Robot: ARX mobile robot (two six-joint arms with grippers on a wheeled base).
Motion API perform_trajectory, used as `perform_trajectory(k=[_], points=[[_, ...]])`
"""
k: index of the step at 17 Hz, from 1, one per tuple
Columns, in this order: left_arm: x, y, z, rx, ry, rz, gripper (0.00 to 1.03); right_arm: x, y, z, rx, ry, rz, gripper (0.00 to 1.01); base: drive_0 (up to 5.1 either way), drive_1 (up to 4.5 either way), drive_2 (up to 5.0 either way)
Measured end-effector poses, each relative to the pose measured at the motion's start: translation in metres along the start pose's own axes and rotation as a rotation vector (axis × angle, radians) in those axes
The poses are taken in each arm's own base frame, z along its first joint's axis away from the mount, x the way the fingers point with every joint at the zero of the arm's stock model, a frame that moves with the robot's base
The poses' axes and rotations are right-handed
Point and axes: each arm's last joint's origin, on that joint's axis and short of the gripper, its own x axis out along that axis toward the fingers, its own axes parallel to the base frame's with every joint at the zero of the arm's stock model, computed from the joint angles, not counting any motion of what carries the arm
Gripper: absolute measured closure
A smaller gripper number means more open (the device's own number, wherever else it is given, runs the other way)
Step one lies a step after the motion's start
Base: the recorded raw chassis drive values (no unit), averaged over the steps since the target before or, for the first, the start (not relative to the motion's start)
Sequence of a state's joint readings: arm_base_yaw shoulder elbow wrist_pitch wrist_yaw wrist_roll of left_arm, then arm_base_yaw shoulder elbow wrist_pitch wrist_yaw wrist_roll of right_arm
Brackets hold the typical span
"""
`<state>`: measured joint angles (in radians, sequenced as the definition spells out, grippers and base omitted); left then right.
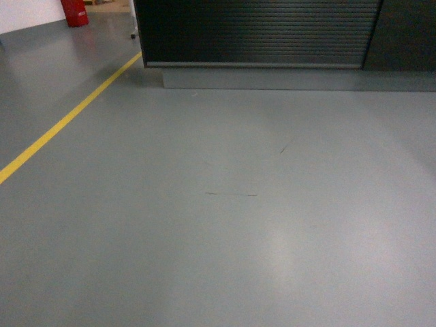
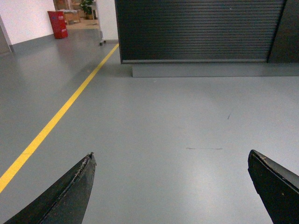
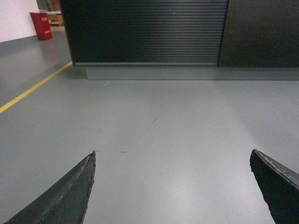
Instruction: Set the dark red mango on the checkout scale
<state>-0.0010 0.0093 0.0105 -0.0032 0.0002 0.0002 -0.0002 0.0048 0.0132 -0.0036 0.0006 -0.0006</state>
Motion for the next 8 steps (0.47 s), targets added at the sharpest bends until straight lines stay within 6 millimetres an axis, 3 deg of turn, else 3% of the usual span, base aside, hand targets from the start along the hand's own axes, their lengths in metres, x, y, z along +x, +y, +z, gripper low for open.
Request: perform_trajectory(k=[8], points=[[0.0, 0.0, 0.0, 0.0, 0.0, 0.0, 0.05, 0.0, 0.0, 0.0, 0.0, 0.0, 0.0, 0.03, 0.0, 0.0, 0.0]])
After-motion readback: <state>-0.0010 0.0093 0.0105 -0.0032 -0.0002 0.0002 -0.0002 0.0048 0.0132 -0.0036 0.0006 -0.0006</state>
